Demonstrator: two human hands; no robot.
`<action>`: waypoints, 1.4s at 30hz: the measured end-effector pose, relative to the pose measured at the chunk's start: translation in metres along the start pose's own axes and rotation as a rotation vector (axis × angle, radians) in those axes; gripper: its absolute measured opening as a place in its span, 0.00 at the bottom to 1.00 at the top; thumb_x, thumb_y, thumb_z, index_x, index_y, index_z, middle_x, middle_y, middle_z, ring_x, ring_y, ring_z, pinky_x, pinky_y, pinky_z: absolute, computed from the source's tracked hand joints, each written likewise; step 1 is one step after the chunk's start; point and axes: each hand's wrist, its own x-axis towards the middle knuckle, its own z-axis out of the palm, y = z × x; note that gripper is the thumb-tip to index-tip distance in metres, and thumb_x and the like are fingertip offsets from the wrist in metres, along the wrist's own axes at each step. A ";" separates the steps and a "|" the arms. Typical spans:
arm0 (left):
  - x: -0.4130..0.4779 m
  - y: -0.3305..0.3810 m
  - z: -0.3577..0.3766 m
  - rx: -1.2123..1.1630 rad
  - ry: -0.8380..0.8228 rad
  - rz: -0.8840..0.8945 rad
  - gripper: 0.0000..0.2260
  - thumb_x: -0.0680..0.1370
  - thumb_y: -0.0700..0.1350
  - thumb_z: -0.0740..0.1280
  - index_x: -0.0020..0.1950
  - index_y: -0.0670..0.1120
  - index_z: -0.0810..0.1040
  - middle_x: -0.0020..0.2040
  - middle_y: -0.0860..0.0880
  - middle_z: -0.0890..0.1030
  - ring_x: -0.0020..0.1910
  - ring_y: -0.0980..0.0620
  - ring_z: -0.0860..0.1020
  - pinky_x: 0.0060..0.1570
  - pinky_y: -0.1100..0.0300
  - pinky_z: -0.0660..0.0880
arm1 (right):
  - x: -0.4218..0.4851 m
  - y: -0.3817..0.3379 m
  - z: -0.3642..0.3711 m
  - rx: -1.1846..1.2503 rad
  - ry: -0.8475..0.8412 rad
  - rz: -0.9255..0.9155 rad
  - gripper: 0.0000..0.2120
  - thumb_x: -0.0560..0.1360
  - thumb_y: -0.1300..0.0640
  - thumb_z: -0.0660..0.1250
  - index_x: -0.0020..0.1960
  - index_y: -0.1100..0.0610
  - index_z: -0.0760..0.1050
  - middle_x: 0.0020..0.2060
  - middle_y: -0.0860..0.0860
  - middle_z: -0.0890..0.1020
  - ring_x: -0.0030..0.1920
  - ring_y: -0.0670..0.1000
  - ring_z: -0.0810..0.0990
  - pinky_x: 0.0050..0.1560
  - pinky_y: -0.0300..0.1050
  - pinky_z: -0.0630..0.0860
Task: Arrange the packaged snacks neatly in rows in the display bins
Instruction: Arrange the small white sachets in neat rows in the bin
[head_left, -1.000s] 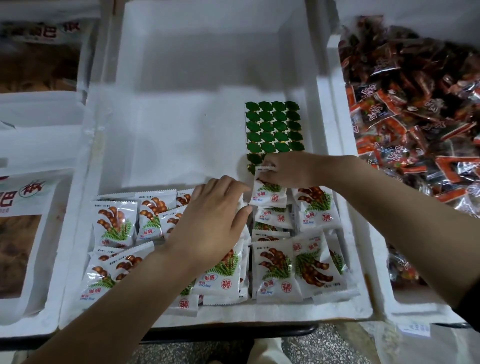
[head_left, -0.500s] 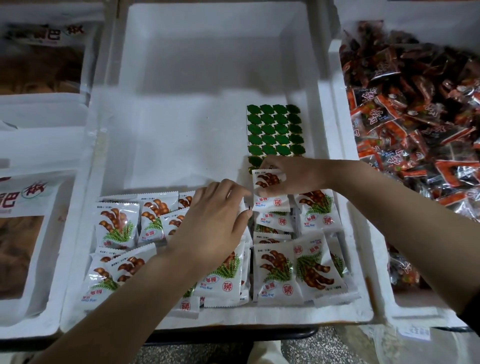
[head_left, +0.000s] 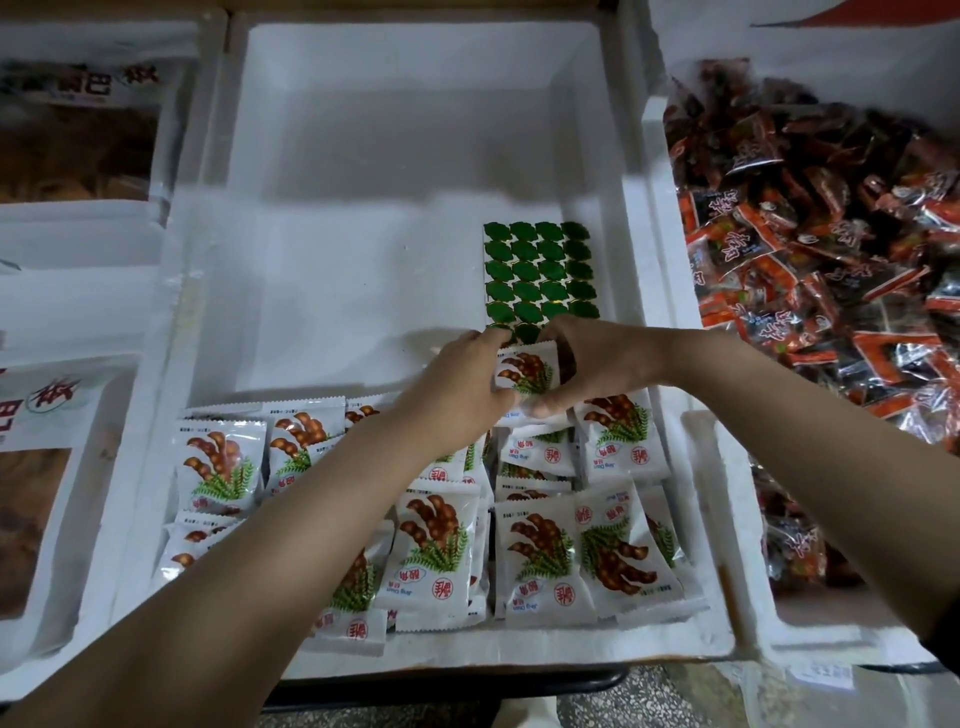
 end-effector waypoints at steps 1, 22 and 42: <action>0.004 -0.001 0.000 -0.035 -0.005 -0.021 0.30 0.76 0.44 0.69 0.75 0.44 0.60 0.67 0.44 0.71 0.62 0.47 0.74 0.58 0.56 0.73 | -0.001 0.001 0.001 0.027 0.019 -0.012 0.16 0.69 0.58 0.74 0.47 0.51 0.68 0.42 0.47 0.78 0.40 0.43 0.78 0.35 0.24 0.72; 0.011 0.011 -0.003 -0.145 -0.237 0.012 0.27 0.74 0.47 0.71 0.69 0.44 0.64 0.59 0.46 0.77 0.53 0.50 0.77 0.49 0.57 0.76 | -0.047 0.006 0.021 -0.413 0.288 0.007 0.30 0.74 0.53 0.69 0.70 0.53 0.58 0.59 0.53 0.77 0.58 0.52 0.76 0.59 0.47 0.74; -0.008 0.027 0.007 0.216 -0.203 0.147 0.20 0.79 0.49 0.63 0.67 0.46 0.60 0.44 0.46 0.76 0.34 0.52 0.74 0.32 0.58 0.70 | -0.070 0.019 0.042 -0.289 0.313 -0.184 0.48 0.72 0.74 0.64 0.71 0.36 0.43 0.68 0.40 0.59 0.59 0.38 0.67 0.56 0.23 0.65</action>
